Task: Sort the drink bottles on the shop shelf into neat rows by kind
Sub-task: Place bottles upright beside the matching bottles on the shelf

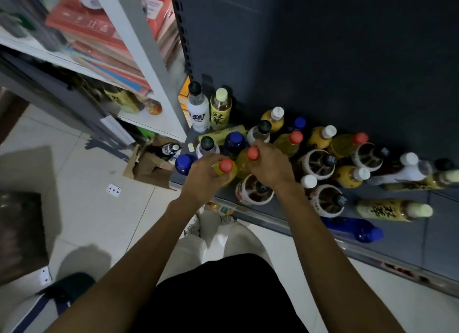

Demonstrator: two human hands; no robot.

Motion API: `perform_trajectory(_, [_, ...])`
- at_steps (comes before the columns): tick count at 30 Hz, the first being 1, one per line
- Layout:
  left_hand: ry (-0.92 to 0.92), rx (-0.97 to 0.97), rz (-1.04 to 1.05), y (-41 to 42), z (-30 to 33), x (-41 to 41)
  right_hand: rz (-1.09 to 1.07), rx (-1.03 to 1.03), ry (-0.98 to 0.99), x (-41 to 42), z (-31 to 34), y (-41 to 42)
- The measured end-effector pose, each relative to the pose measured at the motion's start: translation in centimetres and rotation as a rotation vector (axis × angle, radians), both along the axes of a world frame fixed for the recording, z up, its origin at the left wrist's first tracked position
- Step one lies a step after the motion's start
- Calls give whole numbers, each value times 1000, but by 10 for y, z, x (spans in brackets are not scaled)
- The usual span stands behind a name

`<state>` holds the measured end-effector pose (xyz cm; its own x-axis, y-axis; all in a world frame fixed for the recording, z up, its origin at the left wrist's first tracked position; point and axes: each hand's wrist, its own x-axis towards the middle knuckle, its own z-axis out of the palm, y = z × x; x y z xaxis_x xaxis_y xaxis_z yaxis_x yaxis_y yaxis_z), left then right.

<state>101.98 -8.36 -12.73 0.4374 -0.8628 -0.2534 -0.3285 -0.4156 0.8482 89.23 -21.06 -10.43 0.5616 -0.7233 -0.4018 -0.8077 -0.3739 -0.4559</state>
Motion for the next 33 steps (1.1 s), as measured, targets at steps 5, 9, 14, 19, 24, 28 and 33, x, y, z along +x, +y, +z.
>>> perform_trajectory(5, [18,-3,-55,0,2,7,-76,-56,-29,4,7,11])
perform_trajectory(9, [-20,15,-103,-3,9,10,-120,-62,-107,6,10,18])
perform_trajectory(14, [37,-1,-179,-1,26,20,-140,-74,-179,20,15,24])
perform_trajectory(19, [-32,-108,-76,3,42,53,-99,-109,-204,43,21,31])
perform_trajectory(24, [-59,-127,-32,3,48,90,-66,-119,-223,57,22,36])
perform_trajectory(28, [-46,-58,4,-8,39,105,31,-51,-209,71,19,32])
perform_trajectory(33, [-16,68,16,-34,29,111,168,-88,-21,89,0,13])
